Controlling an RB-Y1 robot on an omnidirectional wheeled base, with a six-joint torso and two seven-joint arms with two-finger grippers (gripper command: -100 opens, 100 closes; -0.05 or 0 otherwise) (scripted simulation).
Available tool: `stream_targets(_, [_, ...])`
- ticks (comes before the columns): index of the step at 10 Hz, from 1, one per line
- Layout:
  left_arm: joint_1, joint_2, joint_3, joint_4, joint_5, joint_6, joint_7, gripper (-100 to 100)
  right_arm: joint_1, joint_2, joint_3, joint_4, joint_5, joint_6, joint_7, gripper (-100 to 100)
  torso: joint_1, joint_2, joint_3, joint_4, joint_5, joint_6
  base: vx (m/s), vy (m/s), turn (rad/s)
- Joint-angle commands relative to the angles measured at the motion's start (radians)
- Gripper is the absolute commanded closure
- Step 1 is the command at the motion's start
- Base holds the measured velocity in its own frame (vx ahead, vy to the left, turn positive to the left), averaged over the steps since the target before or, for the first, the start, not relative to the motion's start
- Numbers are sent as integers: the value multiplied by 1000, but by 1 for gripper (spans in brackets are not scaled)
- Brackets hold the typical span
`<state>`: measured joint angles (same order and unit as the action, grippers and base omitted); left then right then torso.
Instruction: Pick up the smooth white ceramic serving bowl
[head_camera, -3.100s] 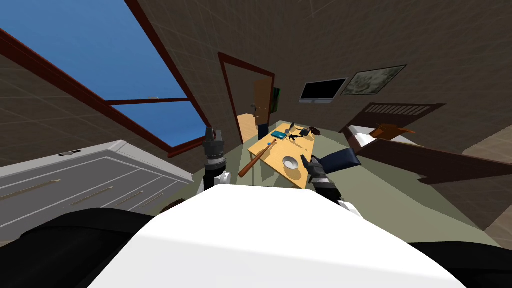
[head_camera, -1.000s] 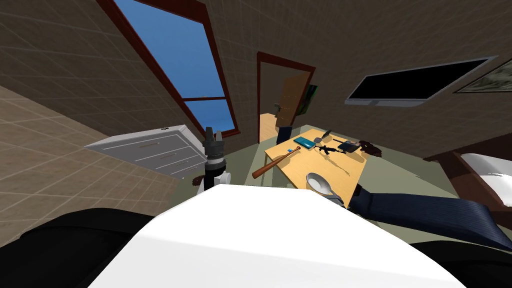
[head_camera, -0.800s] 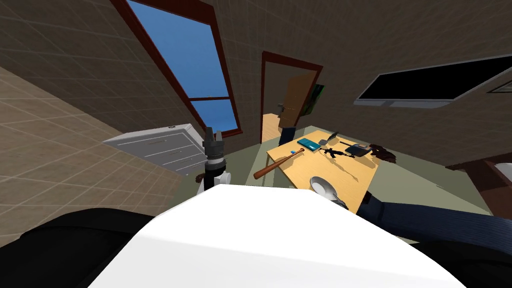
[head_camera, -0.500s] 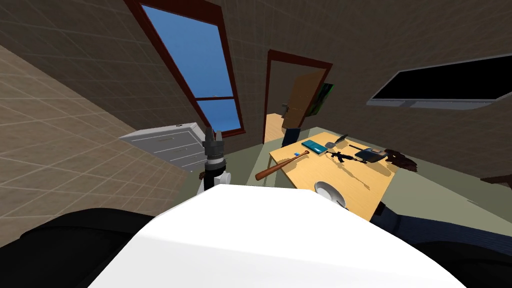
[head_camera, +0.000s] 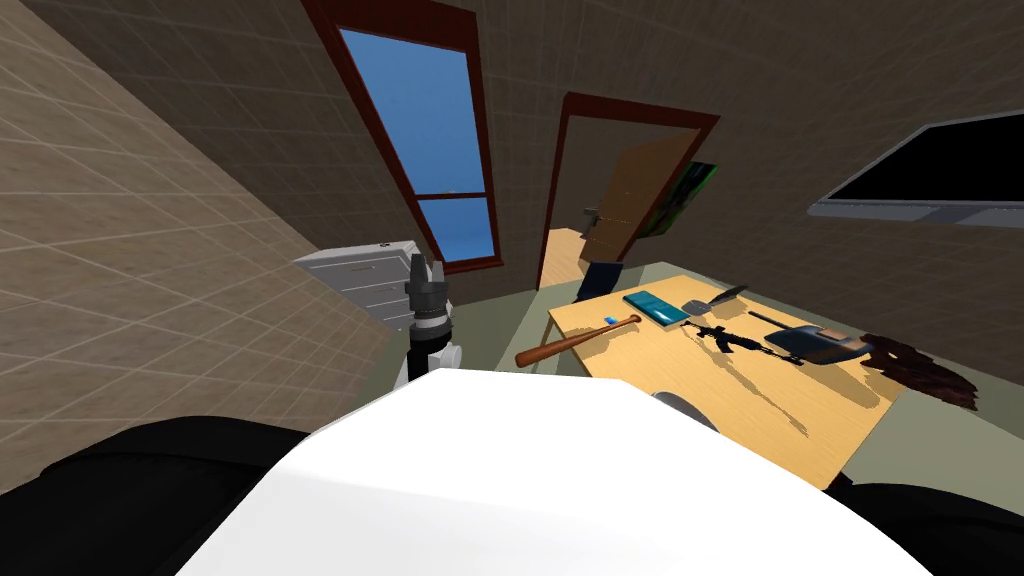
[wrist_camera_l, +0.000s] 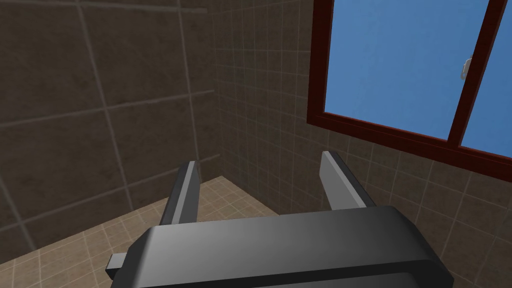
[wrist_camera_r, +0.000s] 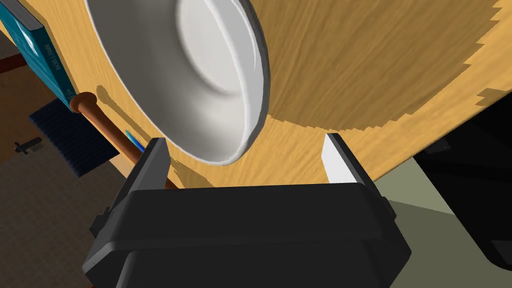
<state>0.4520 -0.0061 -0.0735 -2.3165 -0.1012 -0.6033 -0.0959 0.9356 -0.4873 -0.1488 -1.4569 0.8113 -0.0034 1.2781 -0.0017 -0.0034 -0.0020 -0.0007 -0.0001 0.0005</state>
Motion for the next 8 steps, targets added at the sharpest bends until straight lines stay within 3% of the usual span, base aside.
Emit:
stream_targets(1, [0, 0, 0, 0, 0, 0, 0, 0, 6, -5, 12, 44, 15, 10, 32, -100, 0, 0, 0, 0, 0, 0, 55, -55, 159])
stream_targets(3, [0, 0, 0, 0, 0, 0, 0, 0, 11, -3, 38, 75, 25, 24, 51, -100, -2, 1, 0, 0, -1, 0, 51, -75, 108])
stream_targets(4, [0, 0, 0, 0, 0, 0, 0, 0, 2, -2, 23, 79, 24, 6, 48, -100, -2, 0, 0, 0, -1, 0, 23, -39, 22])
stream_targets(5, [0, 0, 0, 0, 0, 0, 0, 0, 4, -4, 27, 78, 24, 12, 49, 0, 0, 2, 1, 0, 0, 1, 4, -8, -1])
stream_targets(6, [0, 0, 0, 0, 0, 0, 0, 0, -27, 7, 34, 102, 30, 23, 49, -100, 2, 3, 2, 1, 0, 1, -13, -32, 40])
stream_targets(8, [0, 0, 0, 0, 0, 0, 0, 0, -65, 19, 43, 131, 39, 37, 50, -100, -1, 5, 3, 1, 0, 0, -29, -56, 53])
